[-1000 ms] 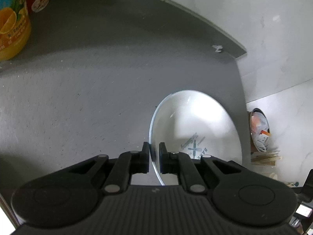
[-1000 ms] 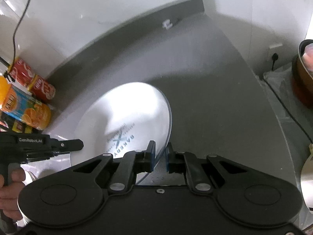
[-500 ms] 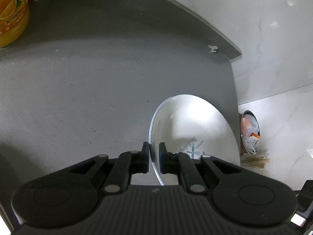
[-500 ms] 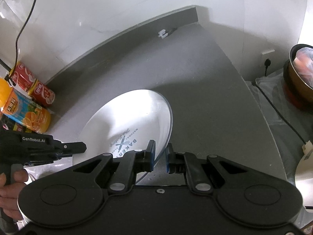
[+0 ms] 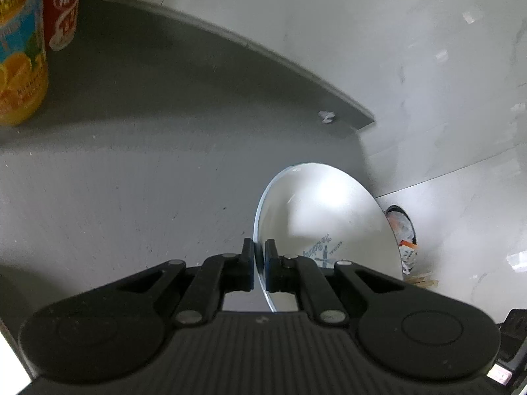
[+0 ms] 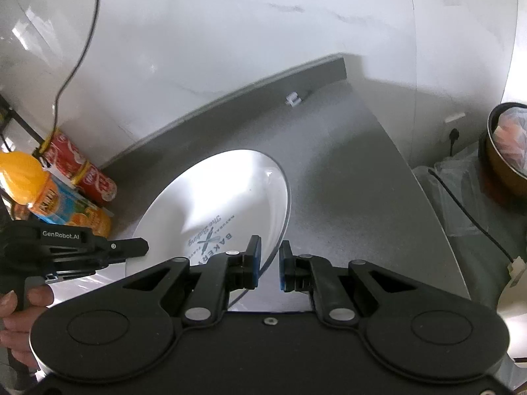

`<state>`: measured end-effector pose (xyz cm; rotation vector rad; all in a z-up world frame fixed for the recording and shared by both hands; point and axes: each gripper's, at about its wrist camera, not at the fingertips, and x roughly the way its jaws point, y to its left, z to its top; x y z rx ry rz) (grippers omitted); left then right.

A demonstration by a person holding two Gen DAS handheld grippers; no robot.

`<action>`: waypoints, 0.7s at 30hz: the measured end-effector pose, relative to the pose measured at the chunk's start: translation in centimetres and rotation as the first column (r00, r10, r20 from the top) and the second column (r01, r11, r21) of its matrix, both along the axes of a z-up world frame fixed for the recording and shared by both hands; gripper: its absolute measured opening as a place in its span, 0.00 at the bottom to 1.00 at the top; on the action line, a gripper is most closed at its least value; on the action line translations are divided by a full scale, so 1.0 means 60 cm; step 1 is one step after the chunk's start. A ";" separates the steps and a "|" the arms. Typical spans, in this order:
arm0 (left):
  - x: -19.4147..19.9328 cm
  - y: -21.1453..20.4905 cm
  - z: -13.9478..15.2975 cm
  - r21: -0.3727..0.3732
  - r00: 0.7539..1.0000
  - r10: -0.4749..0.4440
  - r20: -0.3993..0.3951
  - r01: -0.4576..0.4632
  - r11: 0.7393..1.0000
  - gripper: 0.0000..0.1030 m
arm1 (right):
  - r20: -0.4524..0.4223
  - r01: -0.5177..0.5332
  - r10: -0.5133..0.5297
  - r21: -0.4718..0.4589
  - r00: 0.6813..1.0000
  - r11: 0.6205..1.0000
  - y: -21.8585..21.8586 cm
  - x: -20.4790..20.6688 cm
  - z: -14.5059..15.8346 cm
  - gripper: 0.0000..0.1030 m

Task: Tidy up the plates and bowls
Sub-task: 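Carry the 'Bakery' plate with both grippers toward the plate stack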

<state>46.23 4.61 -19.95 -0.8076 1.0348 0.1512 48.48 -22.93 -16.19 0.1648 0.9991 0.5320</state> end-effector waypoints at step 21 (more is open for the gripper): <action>-0.087 0.051 0.077 0.007 0.996 -0.051 0.075 0.050 0.999 0.03 | 0.055 0.038 -0.039 0.027 0.998 0.999 0.045 -0.121 0.063 0.11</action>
